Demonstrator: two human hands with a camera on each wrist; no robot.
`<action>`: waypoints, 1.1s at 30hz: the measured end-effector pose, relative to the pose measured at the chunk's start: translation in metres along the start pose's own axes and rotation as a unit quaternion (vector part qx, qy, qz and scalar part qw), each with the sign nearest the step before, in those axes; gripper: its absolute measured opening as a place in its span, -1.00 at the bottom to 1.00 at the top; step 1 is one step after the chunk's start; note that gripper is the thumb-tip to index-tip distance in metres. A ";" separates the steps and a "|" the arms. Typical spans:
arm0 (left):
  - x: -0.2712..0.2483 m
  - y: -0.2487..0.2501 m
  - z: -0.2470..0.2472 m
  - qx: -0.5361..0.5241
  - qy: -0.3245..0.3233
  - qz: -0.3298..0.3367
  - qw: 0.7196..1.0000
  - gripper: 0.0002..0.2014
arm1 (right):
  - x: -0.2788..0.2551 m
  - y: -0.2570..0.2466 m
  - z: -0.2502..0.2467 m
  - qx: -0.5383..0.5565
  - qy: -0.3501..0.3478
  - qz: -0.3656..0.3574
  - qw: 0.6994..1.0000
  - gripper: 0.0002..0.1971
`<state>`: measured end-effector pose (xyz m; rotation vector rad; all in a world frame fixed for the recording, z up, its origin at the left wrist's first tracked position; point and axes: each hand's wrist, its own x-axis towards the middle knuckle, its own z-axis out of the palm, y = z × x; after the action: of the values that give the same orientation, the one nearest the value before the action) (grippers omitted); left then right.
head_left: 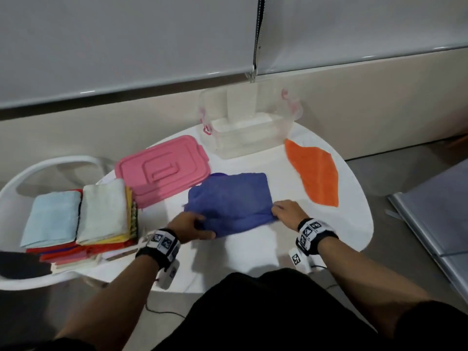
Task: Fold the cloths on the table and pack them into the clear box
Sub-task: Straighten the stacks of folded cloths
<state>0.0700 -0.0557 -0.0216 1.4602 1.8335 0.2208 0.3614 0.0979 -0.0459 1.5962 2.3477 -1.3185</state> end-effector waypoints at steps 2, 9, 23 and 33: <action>-0.006 -0.023 0.044 0.008 -0.069 -0.060 0.996 -0.57 | -0.014 0.029 0.026 -0.063 -0.074 0.052 0.994 -0.67; -0.025 -0.057 0.101 0.025 -0.150 -0.135 0.979 -0.24 | -0.039 0.037 0.047 -0.112 -0.099 0.083 0.985 -0.60; 0.048 -0.040 0.048 -0.189 0.206 -0.228 0.933 -0.70 | 0.026 0.024 0.037 0.074 0.064 0.186 0.978 -0.68; 0.070 -0.046 0.055 -0.190 0.240 -0.263 0.915 -0.73 | 0.047 0.019 0.044 0.023 0.052 0.259 0.964 -0.52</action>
<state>0.0673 -0.0260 -0.1174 0.6377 2.3346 0.6666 0.3347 0.1082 -0.1071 2.1385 1.7557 -1.1941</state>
